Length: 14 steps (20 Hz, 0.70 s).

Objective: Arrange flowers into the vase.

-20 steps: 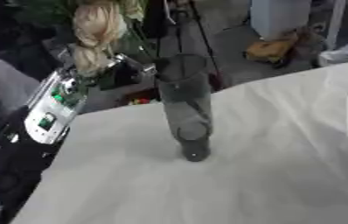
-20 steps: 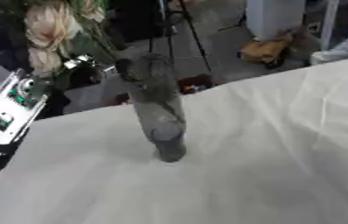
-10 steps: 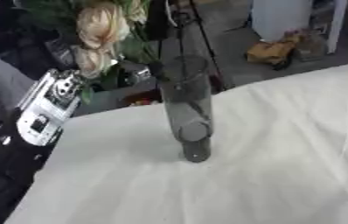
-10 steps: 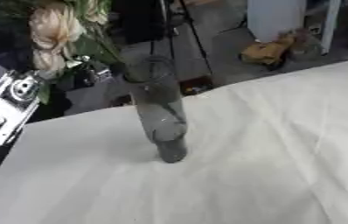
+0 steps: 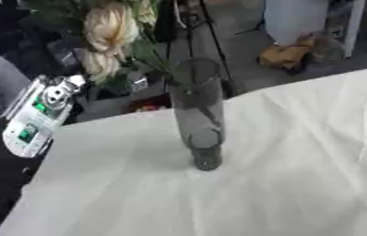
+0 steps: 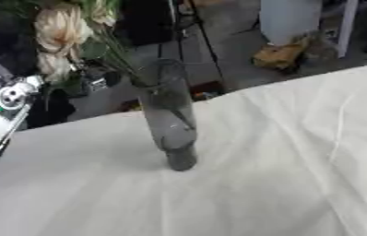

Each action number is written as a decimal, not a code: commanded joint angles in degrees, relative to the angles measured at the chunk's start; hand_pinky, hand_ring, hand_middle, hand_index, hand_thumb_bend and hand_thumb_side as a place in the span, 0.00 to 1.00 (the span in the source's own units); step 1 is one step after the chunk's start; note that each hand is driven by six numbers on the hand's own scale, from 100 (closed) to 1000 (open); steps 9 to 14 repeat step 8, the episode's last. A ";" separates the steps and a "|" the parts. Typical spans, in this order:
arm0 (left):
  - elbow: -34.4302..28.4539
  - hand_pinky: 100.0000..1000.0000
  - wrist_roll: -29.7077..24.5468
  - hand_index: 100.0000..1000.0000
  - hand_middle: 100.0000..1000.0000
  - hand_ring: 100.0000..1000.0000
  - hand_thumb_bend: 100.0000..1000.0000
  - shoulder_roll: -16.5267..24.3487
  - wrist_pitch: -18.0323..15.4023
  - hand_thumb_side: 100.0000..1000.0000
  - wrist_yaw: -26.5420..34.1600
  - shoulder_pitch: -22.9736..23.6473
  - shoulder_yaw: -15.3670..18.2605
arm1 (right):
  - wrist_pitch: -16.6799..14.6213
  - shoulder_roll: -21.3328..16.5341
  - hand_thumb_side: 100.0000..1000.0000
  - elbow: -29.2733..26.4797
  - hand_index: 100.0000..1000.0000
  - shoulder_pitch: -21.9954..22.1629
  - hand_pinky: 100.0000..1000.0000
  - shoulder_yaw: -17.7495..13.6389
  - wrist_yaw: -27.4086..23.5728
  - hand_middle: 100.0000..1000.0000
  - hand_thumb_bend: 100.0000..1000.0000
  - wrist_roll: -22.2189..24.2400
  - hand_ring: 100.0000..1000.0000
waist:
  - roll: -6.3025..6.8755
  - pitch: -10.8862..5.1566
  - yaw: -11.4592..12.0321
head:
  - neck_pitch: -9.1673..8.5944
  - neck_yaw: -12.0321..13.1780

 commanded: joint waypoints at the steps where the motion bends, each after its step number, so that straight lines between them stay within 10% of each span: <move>1: -2.48 0.70 -0.81 1.00 0.98 0.90 0.41 3.65 0.06 1.00 1.00 0.32 0.07 | -0.04 -0.96 1.00 -0.89 0.78 -0.40 0.80 -0.78 -0.13 0.75 0.00 -0.44 1.00 | -1.02 -1.63 0.28 | 0.58 -0.52; 14: -9.25 0.70 -2.95 1.00 0.98 0.90 0.41 7.75 1.13 1.00 4.87 5.65 -0.15 | -0.04 -1.02 1.00 -0.89 0.78 -0.11 0.80 -1.06 0.05 0.75 0.00 -1.03 1.00 | -1.38 -1.91 0.74 | 0.90 -0.92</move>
